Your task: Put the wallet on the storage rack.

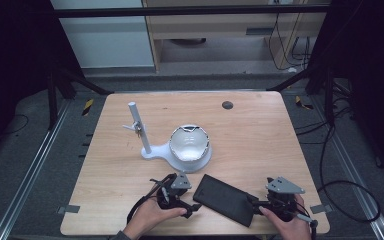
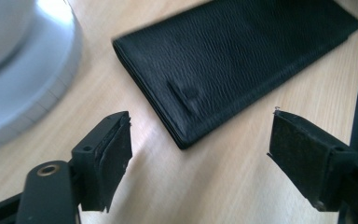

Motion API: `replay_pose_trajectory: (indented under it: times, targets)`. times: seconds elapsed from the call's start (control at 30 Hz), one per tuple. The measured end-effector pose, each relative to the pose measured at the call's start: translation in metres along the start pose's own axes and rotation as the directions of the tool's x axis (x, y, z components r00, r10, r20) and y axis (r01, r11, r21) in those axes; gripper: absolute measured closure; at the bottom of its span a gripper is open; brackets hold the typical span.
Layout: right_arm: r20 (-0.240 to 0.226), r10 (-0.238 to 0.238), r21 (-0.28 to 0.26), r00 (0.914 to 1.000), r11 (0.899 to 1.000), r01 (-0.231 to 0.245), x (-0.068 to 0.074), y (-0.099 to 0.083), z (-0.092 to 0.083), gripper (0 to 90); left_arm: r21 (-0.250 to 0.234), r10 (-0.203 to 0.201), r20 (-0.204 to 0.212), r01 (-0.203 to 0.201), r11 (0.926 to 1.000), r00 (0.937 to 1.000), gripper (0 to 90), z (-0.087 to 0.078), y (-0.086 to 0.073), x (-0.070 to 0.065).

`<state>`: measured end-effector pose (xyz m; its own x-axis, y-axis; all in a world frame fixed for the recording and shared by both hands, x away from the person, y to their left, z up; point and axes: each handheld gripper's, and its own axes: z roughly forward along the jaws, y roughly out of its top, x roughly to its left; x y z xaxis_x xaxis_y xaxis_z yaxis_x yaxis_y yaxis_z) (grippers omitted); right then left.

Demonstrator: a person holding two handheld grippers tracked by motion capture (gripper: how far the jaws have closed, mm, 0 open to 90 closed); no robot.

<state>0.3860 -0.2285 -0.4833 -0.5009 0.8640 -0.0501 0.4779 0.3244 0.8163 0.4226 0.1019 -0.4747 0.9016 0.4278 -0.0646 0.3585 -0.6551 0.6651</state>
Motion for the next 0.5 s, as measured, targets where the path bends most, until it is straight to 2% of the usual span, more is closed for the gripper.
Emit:
replay_pose_trajectory:
  times: [0.13, 0.23, 0.33, 0.5]
  targets:
    - [0.001, 0.004, -0.004, 1.0, 1.0, -0.004, -0.0005, 0.0006, -0.0002, 9.8, 0.026, 0.012, 0.032, -0.013, 0.9996, 0.9994, 28.3, 0.0008, -0.0043, -0.0043]
    - [0.001, 0.005, -0.005, 1.0, 1.0, -0.005, -0.0003, 0.0003, 0.0003, 9.8, 0.069, 0.013, 0.04, -0.016, 0.9975, 0.9991, 32.0, 0.0037, -0.0066, -0.0056]
    - [-0.001, 0.005, -0.006, 1.0, 1.0, -0.005, 0.0003, 0.0011, 0.0002, 9.8, 0.069, -0.003, 0.036, 0.0, 0.9976, 0.9994, 37.8, 0.0049, -0.0085, -0.0043]
    - [-0.004, 0.004, -0.008, 1.0, 1.0, -0.004, -0.0004, 0.0009, 0.0003, 9.8, 0.079, -0.011, 0.05, 0.007, 0.9969, 0.9987, 42.0, 0.0064, -0.0087, -0.0025]
